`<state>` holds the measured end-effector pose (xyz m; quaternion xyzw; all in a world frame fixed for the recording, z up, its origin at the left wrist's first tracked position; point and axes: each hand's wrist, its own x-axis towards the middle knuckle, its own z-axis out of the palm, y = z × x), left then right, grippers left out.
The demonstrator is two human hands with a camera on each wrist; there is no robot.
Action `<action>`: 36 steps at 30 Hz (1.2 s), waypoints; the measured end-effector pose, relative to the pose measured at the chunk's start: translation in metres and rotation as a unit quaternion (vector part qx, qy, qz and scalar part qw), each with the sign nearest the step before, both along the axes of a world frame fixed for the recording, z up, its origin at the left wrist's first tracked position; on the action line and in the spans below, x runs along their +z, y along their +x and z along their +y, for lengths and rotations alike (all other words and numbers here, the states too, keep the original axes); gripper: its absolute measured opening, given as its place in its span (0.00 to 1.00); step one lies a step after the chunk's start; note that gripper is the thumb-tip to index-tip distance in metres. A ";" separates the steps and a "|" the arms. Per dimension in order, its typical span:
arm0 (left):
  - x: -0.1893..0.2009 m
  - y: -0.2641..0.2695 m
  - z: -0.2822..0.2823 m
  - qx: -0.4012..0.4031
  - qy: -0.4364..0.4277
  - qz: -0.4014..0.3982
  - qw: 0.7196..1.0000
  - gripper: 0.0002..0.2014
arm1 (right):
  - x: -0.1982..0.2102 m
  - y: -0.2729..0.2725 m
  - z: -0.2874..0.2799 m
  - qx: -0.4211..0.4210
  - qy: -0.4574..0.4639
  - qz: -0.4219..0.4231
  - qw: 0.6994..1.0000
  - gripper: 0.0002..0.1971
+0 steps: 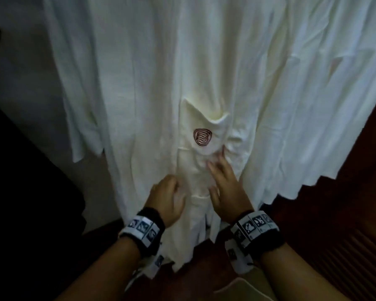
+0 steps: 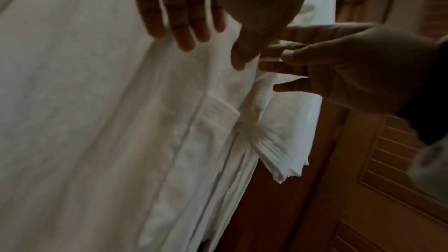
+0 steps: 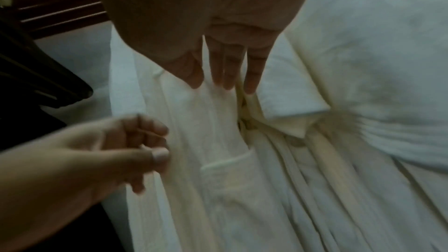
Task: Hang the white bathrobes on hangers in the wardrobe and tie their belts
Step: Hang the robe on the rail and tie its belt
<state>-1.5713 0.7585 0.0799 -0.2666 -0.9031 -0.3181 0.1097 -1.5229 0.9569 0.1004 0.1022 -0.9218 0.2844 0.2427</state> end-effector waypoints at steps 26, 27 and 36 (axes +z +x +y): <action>-0.023 0.060 0.005 0.337 0.236 -0.223 0.884 0.26 | -0.039 -0.019 -0.020 0.123 -0.005 -0.354 0.927 0.34; -0.021 0.069 0.005 0.347 0.244 -0.214 0.880 0.29 | -0.040 -0.018 -0.024 0.126 0.024 -0.386 0.913 0.34; -0.030 0.099 -0.006 0.419 0.154 -0.165 0.879 0.17 | -0.005 0.014 -0.029 0.188 -0.055 -0.319 0.927 0.24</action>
